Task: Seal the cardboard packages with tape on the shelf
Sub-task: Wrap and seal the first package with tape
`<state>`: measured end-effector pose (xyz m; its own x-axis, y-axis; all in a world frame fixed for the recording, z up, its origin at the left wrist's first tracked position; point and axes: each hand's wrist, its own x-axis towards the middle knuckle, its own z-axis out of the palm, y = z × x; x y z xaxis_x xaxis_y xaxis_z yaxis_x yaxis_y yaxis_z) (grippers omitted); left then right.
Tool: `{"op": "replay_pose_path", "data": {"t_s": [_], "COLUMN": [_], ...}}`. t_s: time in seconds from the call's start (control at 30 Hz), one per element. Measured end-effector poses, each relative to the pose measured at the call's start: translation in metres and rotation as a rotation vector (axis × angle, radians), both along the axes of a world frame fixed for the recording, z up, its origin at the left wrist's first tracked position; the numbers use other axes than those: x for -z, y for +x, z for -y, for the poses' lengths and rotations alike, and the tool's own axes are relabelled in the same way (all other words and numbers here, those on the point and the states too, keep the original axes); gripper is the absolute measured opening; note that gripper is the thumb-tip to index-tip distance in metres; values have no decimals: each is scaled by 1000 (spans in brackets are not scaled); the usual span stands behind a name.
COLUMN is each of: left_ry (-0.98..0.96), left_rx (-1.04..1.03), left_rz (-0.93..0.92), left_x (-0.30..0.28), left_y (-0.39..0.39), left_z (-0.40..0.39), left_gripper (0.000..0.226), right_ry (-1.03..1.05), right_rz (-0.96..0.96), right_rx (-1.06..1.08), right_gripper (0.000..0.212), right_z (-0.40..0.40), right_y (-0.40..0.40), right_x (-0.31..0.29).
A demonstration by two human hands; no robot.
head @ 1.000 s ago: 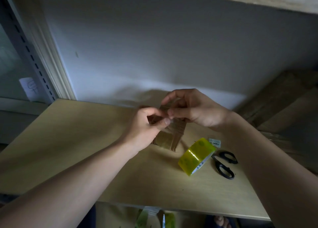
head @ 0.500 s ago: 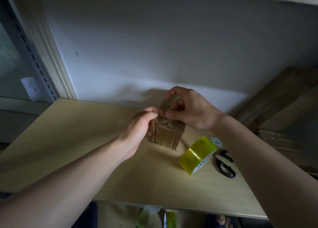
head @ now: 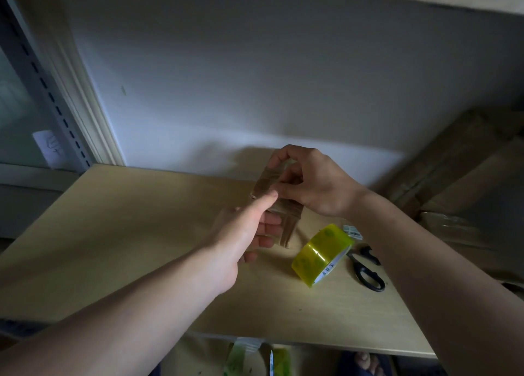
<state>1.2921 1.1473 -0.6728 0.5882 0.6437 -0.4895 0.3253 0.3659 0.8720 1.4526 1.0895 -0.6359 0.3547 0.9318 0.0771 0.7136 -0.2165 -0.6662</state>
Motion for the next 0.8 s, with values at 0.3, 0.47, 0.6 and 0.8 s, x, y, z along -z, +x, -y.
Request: {"op": "replay_pose_path", "data": {"t_s": [0.3,0.47,0.6,0.8], "left_ry": [174,276,310,299], "left_rx": [-53,-12,10,70], "left_rz": [92,115,122,145], "left_x": [15,24,28,33], "left_y": [-1,-5,-6,-7], "left_z": [2,-3,-4,-6], "left_gripper": [16,16,18,19], "right_ry": [19,30,31,47], "right_rz": [-46,5,149,126], "right_rx": [19,22,38,15], "right_gripper": [29,28,25,16], "right_z": [3,4,3,5], "right_y": [3,3,2,6], "right_x": [1,3,6,8]}}
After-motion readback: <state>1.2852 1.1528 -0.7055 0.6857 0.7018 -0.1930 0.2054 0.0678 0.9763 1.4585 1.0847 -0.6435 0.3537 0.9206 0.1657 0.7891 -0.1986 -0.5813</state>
